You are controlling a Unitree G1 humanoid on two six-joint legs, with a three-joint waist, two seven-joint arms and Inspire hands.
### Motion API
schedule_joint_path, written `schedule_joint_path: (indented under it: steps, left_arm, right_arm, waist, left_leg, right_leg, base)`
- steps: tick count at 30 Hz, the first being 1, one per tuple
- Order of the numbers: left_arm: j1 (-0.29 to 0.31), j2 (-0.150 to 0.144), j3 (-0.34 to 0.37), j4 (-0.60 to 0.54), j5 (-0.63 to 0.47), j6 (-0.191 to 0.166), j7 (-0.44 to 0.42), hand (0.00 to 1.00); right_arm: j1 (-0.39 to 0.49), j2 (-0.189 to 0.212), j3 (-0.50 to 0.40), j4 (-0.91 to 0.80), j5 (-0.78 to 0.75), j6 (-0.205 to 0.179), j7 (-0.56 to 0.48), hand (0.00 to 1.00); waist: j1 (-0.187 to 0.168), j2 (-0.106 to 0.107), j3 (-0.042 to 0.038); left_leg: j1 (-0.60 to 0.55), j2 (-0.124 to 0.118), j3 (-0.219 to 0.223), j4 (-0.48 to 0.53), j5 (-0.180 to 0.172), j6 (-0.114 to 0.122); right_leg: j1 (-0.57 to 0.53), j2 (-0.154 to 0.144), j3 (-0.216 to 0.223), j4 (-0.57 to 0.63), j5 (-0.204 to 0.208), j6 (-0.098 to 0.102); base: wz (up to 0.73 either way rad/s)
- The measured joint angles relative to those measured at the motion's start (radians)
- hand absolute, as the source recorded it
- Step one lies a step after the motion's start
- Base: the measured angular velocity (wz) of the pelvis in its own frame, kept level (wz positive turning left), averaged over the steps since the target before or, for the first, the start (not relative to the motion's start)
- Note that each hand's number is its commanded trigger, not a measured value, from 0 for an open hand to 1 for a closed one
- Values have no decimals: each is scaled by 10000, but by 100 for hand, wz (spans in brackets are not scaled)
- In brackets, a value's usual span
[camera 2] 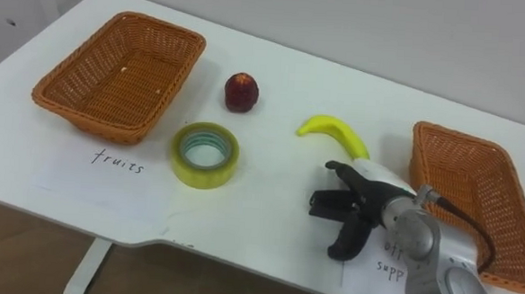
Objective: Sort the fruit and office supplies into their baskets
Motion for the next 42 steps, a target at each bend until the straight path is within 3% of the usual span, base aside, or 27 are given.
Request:
schedule_joint_path:
  steps: [6, 9, 16, 30, 42]
  left_arm:
    - [-6, 3, -1, 75, 80, 0, -88, 0]
    - [-51, 4, -24, 278, 81, 0, -171, 0]
    - [-59, 14, -125, 416, 80, 12, -169, 0]
    - [-372, 42, -197, 231, 69, 13, -233, 0]
    - [-362, 49, -183, 97, 67, -64, 211, 0]
  right_arm:
    - [-197, -42, 27, 224, 4, -19, 141, 100]
    - [-305, -7, 76, 556, -73, -83, -539, 100]
    - [-435, -14, 90, 921, -294, -76, -1001, 100]
    - [-456, -78, 88, 830, -433, -59, -956, 100]
    - [-322, -78, -37, 549, 111, -212, -1387, 100]
  waist:
    - [7, -24, 12]
    - [27, -37, 18]
    - [234, -36, 20]
    - [171, -66, 24]
    - [157, -109, 13]
  left_leg:
    - [9, 0, -1, 5, 0, 0]
    - [10, -3, 0, 22, 0, 0]
    - [-12, -4, -59, 10, -1, 0]
    - [-65, -11, -176, 0, -1, -1]
    - [0, -9, -32, -11, -1, -1]
  right_leg:
    - [13, 1, -1, -1, 0, 0]
    - [26, -1, -1, -2, 0, 0]
    - [33, 3, -23, -7, 0, 0]
    - [-7, 18, 20, -9, 0, 0]
    - [-58, 25, 100, -19, 0, 0]
  base:
    - [0]
    - [0]
    - [2]
    - [1]
    - [-5]
